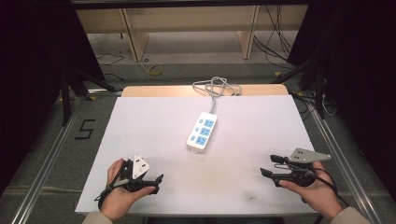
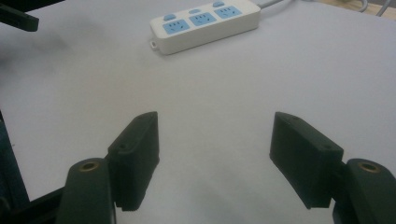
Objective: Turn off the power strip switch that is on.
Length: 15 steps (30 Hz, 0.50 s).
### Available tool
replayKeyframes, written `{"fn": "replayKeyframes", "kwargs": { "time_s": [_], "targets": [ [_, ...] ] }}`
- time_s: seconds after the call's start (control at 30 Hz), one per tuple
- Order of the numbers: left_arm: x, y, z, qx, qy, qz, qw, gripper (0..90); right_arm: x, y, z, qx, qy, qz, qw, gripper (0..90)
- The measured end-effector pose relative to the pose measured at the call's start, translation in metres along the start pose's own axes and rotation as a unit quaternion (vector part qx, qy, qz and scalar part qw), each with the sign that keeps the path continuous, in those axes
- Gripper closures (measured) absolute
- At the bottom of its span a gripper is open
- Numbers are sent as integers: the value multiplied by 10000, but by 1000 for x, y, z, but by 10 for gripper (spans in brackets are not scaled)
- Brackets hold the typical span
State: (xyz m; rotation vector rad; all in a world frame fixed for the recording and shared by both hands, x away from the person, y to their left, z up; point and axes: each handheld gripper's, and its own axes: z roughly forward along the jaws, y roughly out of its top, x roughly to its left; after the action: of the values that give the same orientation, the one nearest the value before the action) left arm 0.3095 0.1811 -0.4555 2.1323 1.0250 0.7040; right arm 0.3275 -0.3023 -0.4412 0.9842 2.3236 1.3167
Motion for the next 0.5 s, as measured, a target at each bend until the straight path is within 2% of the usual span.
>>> {"fn": "replayKeyframes", "kwargs": {
  "time_s": [0.23, 0.5],
  "targets": [
    [-2, 1, 0, -32, 14, 31, 10000, 108, 0, 1, 2, 60, 3, -10, 10000, 345],
    [-1, 2, -1, -52, 25, 31, 10000, 111, -1, 7, 10, 118, 29, -73, 9999, 404]
  ]
}}
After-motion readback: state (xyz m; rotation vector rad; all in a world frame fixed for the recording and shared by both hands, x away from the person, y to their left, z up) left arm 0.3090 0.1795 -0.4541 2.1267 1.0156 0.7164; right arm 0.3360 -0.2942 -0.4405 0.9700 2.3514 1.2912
